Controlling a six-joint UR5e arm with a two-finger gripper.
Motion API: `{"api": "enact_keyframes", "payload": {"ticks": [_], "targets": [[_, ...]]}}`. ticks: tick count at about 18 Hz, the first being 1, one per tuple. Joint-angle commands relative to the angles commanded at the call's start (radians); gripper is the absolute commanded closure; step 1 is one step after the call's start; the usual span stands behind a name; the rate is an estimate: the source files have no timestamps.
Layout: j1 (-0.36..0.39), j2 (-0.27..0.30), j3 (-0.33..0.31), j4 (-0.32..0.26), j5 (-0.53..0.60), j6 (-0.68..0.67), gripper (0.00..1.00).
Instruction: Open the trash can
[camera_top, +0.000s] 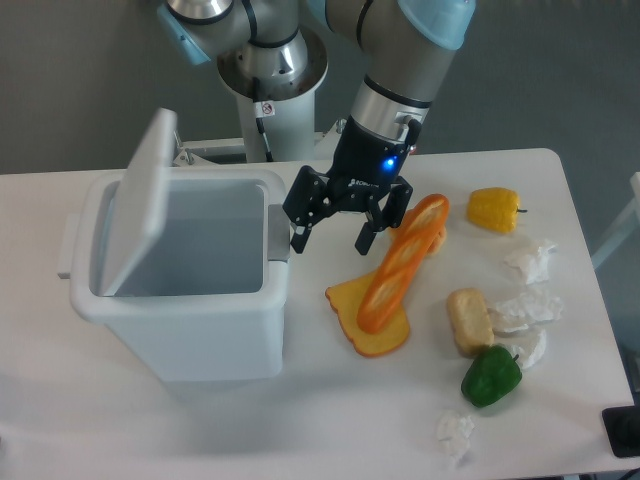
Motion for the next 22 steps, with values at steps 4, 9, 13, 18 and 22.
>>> {"api": "enact_keyframes", "payload": {"ticks": [4, 9, 13, 18, 22], "targets": [[0.008, 0.003, 0.014, 0.002, -0.002, 0.0, 0.0], [0.02, 0.003, 0.066, 0.005, 0.0, 0.005, 0.0], [0.038, 0.009, 0.097, 0.012, 0.017, 0.124, 0.0], [0.043, 0.017, 0.098, 0.012, 0.11, 0.297, 0.0], [0.043, 0.023, 0.092, 0.009, 0.234, 0.52, 0.0]]}}
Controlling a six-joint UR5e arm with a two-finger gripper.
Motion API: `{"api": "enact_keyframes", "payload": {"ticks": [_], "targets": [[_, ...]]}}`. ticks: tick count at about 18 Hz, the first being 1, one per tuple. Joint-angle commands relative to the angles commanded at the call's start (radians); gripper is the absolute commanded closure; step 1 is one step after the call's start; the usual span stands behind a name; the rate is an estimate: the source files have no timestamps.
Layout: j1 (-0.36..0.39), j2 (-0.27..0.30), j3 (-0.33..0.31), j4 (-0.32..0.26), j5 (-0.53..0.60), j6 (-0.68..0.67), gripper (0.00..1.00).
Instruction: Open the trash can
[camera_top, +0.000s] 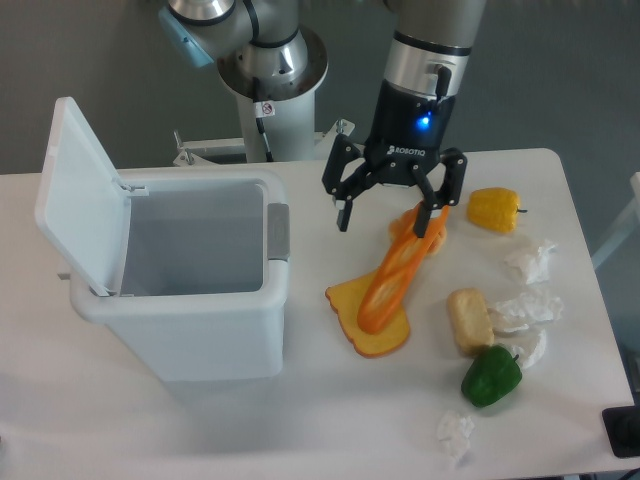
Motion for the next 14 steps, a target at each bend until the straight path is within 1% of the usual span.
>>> {"api": "enact_keyframes", "payload": {"ticks": [8, 14], "targets": [[-0.003, -0.003, -0.011, 0.0, 0.175, 0.216, 0.0], [-0.003, -0.003, -0.011, 0.002, 0.204, 0.234, 0.0]]}}
